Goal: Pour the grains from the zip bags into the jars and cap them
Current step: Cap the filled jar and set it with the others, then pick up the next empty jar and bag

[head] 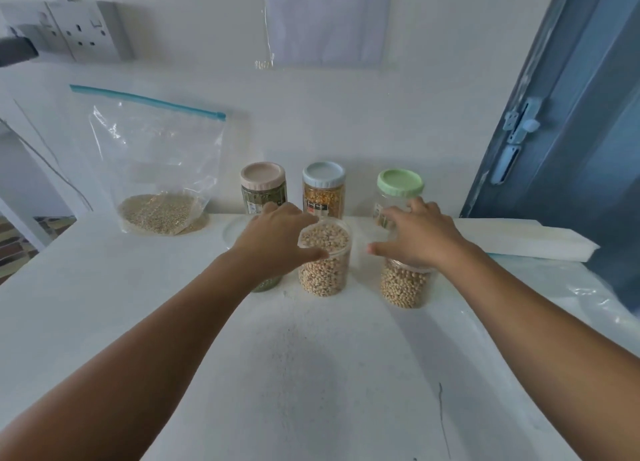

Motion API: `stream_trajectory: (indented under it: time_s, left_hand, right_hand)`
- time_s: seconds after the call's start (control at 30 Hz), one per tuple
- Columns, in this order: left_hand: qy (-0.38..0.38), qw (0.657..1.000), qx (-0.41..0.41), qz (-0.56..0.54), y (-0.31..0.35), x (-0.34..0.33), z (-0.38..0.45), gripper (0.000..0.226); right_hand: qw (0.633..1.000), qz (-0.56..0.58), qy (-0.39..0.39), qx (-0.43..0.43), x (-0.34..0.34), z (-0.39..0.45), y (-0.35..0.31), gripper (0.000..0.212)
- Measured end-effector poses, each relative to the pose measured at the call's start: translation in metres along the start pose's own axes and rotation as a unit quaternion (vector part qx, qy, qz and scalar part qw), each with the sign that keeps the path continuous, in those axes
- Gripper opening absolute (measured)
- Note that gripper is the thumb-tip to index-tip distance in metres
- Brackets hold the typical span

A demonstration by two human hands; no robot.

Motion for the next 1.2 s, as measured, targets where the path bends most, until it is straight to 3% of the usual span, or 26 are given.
stream_trajectory:
  time_s: [0.13,0.5,0.63,0.73,0.83,0.9,1.03,1.2]
  left_hand:
    - [-0.045,0.998,-0.024,0.036,0.034,-0.021,0.005,0.066]
    - [-0.012,0.997,0.024,0.073,0.016,-0.025,0.019,0.054]
    - [-0.017,0.996,0.015,0.090,0.022,-0.029,0.014,0.076]
    - [-0.026,0.997,-0.051,0.043,0.052,-0.025,0.009,0.090]
    - [-0.029,0.992,-0.098,0.069,0.084,-0.027,0.011,0.081]
    - [-0.047,0.990,-0.102,0.084,0.094,-0.033,0.014,0.072]
    - [-0.079,0.992,-0.079,0.068,0.093,-0.044,0.019,0.066]
    - [-0.083,0.991,-0.064,0.080,0.095,-0.042,0.025,0.070]
  right_hand:
    - [0.990,0.076,-0.098,-0.061,-0.024,-0.014,0.030,0.101]
    - [0.983,0.177,0.038,0.014,-0.033,-0.002,0.000,0.110]
    - [0.971,0.231,0.043,0.033,-0.041,0.003,-0.009,0.117]
    - [0.968,0.216,0.123,0.031,-0.018,0.002,0.008,0.096]
    - [0.961,0.130,0.243,0.012,0.019,0.006,0.033,0.068]
    - [0.969,0.112,0.220,-0.002,0.025,0.018,0.045,0.069]
    - [0.989,0.124,0.083,-0.008,0.004,0.048,0.054,0.081]
    - [0.978,0.148,0.146,-0.024,-0.001,0.059,0.064,0.048]
Point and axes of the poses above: each hand's wrist, its own z-axis towards the middle knuckle, its own x-axis out of the back of the hand, y = z × x, the point moved 7 cm from there along z, towards the middle knuckle, and after that the axes turned 13 degrees about x, right-handed, at the moved point
